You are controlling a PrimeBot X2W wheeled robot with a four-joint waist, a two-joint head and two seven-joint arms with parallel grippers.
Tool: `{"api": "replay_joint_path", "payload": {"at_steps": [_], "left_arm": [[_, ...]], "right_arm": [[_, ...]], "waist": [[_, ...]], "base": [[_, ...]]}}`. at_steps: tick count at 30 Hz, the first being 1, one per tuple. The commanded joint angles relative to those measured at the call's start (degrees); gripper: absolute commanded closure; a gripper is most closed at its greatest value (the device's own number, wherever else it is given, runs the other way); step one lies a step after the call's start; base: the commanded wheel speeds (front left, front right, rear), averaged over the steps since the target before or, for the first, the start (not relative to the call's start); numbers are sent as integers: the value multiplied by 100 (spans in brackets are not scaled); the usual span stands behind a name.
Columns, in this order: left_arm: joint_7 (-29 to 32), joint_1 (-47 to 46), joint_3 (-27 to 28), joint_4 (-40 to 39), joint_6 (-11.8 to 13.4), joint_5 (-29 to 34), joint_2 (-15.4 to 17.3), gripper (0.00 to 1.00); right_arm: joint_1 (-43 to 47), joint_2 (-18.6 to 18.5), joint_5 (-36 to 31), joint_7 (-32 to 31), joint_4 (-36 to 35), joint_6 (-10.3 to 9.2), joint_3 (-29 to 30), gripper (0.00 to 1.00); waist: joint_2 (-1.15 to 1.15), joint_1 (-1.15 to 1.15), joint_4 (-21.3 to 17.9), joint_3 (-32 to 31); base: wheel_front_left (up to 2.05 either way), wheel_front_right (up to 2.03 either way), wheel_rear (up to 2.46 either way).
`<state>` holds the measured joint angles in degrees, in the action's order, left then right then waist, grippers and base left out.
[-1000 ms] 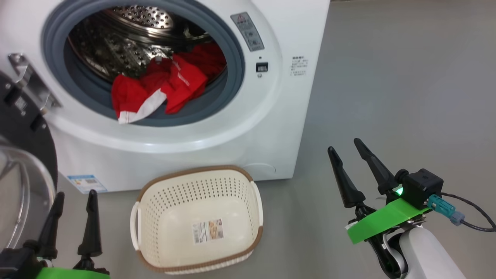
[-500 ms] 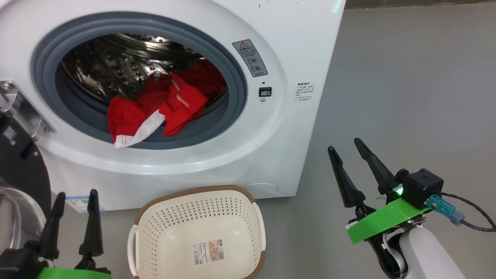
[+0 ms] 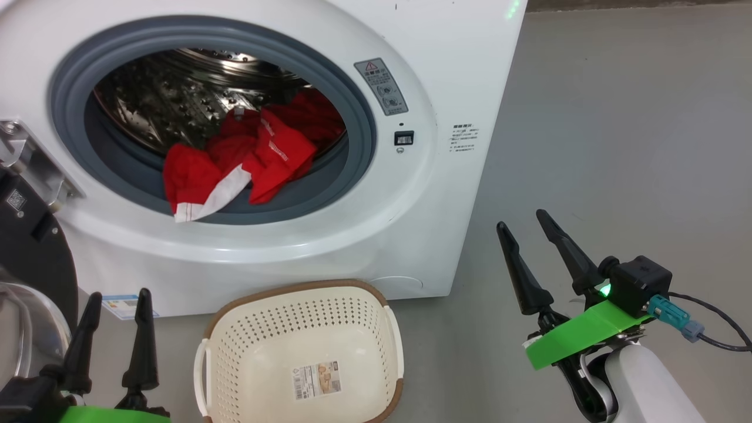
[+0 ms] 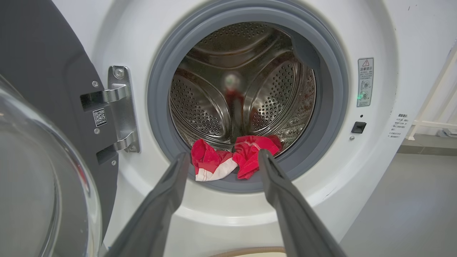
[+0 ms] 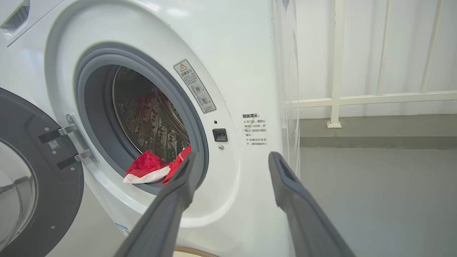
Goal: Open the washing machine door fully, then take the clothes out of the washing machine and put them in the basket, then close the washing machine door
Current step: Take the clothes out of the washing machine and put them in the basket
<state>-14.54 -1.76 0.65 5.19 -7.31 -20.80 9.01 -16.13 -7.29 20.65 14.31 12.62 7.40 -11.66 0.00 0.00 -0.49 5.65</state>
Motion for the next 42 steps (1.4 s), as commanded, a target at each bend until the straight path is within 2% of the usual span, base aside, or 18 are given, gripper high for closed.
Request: {"api": "replay_joint_path", "payload": {"at_steps": [1, 13, 29, 42], "left_arm": [[-46, -231, 226, -107, -11, 36, 116, 0], [24, -689, 45, 112, -14, 46, 242, 0], [277, -2544, -451, 1043, -17, -205, 622, 0], [363, -3935, -1022, 2049, -17, -621, 853, 0]], "right_arm": [[-9, 39, -63, 69, -145, 9, -87, 0], [-105, 22, -122, 69, -195, 9, -51, 0], [-496, 200, -355, 69, -503, 9, 67, 0], [-643, 347, -491, 69, -618, 9, 92, 0]], "waist": [[0, 0, 0, 14], [0, 0, -9, 284], [0, 0, -155, 1492], [0, 0, -323, 1991]], "base": [[0, 0, 0], [0, 0, 0], [0, 0, 0], [0, 0, 0]]}}
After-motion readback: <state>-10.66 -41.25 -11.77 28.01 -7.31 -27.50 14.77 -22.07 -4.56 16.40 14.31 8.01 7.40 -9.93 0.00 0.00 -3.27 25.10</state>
